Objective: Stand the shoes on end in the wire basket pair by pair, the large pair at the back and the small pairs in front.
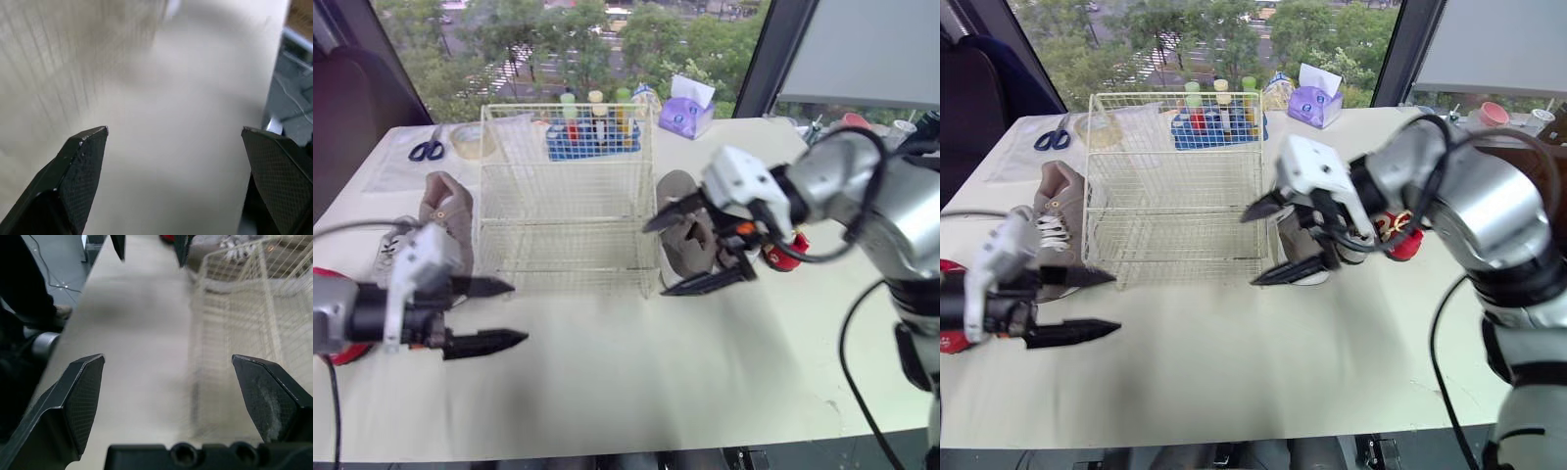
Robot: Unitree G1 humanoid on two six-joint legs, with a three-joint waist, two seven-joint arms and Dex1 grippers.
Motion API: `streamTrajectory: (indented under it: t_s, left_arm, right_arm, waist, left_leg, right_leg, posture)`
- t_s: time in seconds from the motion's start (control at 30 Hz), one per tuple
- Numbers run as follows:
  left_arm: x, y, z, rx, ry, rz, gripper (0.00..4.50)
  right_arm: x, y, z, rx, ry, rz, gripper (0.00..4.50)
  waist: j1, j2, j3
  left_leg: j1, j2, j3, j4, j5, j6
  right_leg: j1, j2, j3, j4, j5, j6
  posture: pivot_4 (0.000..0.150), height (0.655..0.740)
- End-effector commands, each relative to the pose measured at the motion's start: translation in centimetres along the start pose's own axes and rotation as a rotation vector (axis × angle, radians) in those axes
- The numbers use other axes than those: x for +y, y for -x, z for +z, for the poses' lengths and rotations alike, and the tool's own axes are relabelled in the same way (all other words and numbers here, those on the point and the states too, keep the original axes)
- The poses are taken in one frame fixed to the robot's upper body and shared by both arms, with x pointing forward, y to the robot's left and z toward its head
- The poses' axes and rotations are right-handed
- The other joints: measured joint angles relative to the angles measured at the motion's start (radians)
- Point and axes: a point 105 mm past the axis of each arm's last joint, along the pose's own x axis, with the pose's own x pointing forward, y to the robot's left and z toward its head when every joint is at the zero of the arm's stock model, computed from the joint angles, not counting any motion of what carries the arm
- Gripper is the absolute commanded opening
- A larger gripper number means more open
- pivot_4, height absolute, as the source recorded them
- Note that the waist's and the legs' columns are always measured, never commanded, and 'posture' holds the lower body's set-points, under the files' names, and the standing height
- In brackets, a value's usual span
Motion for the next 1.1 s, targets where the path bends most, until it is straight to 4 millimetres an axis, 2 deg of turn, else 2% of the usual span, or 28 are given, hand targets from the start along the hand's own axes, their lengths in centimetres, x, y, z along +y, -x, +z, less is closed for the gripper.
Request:
streamTrajectory:
  t_s: [0.03, 0.13, 0.3, 0.4, 0.43, 0.63, 0.73, 0.87, 0.97, 1.1]
  left_arm:
    - [-0.4, 0.5, 1.1, -0.015, -0.032, 0.012, 4.47]
    - [-1.0, 0.3, 1.9, -0.073, -0.039, 0.003, 4.47]
    - [-1.3, -0.6, 1.9, -0.131, -0.026, 0.010, 4.47]
    - [-1.7, -1.3, 2.8, -0.193, -0.048, 0.000, 4.50]
    - [-1.8, -1.4, 3.0, -0.207, -0.051, -0.001, 4.50]
    - [-2.3, -2.1, 2.9, -0.232, -0.047, -0.020, 4.50]
    - [-2.1, -2.3, 2.9, -0.239, -0.043, -0.023, 4.50]
    - [-1.7, -2.9, 2.8, -0.236, -0.052, -0.040, 4.50]
    - [-1.5, -3.1, 2.7, -0.221, -0.066, -0.048, 4.50]
    - [-1.2, -3.3, 2.7, -0.213, -0.075, -0.044, 4.50]
  right_arm:
    - [-0.4, -2.2, -0.3, 0.046, 0.021, 0.040, 4.50]
    - [-1.3, -4.3, -1.4, 0.105, 0.008, 0.036, 4.50]
    - [-2.7, -7.5, -2.4, 0.196, 0.019, -0.001, 4.50]
    - [-3.2, -8.6, -3.1, 0.242, 0.027, -0.032, 3.70]
    - [-3.2, -8.7, -3.4, 0.260, 0.041, -0.039, 3.29]
    - [-1.7, -8.1, -4.8, 0.317, 0.076, -0.024, 0.13]
    - [-2.6, -7.8, -5.1, 0.346, 0.128, -0.104, 0.05]
    - [-4.6, -7.8, -5.1, 0.382, 0.328, -0.200, 0.05]
    - [-5.5, -8.4, -4.4, 0.331, 0.254, -0.245, 0.05]
    - [-5.5, -9.5, -2.9, 0.257, 0.092, -0.247, 0.05]
  waist:
    - [-0.011, 0.000, 0.000]
    - [-0.018, 0.000, 0.000]
    - [-0.021, 0.000, 0.000]
    - [-0.017, -0.001, 0.000]
    - [-0.015, -0.001, -0.001]
    - [-0.018, -0.002, -0.001]
    - [-0.024, -0.002, -0.001]
    - [-0.027, -0.002, -0.001]
    - [-0.027, -0.002, -0.001]
    - [-0.025, -0.002, -0.001]
  left_leg:
    - [0.000, 0.000, 0.001, 0.000, 0.000, -0.001]
    - [-0.001, 0.000, 0.001, -0.001, 0.000, -0.001]
    - [0.001, 0.000, 0.002, -0.001, 0.000, 0.000]
    - [0.001, 0.000, 0.001, 0.000, 0.000, 0.000]
    - [0.001, 0.000, 0.001, 0.000, 0.000, -0.001]
    - [0.003, -0.001, 0.001, 0.001, 0.001, -0.002]
    - [0.004, -0.001, 0.001, 0.001, 0.001, -0.002]
    - [0.006, 0.001, 0.002, 0.000, 0.002, -0.003]
    - [0.008, 0.002, 0.002, -0.001, 0.003, -0.005]
    - [0.011, 0.005, 0.002, -0.001, 0.004, -0.006]
  right_leg:
    - [0.000, 0.000, 0.001, 0.000, 0.000, 0.000]
    - [-0.002, 0.000, 0.002, 0.000, 0.000, 0.000]
    - [-0.002, 0.000, 0.004, 0.004, 0.000, 0.000]
    - [-0.004, 0.000, 0.004, 0.009, 0.001, 0.000]
    - [-0.004, 0.000, 0.004, 0.011, 0.001, 0.000]
    - [-0.003, 0.001, 0.004, 0.013, 0.001, -0.001]
    - [-0.003, 0.001, 0.005, 0.013, 0.001, -0.001]
    - [-0.003, 0.003, 0.006, 0.014, 0.001, -0.001]
    - [-0.001, 0.004, 0.006, 0.014, 0.001, -0.001]
    - [0.000, 0.009, 0.008, 0.014, 0.002, -0.004]
  posture:
    - [0.150, 0.7400]
    - [0.150, 0.7400]
    - [0.150, 0.7400]
    - [0.150, 0.7400]
    - [0.150, 0.7400]
    - [0.150, 0.7400]
    - [0.150, 0.7400]
    - [0.150, 0.7400]
    - [0.150, 0.7400]
    - [0.150, 0.7400]
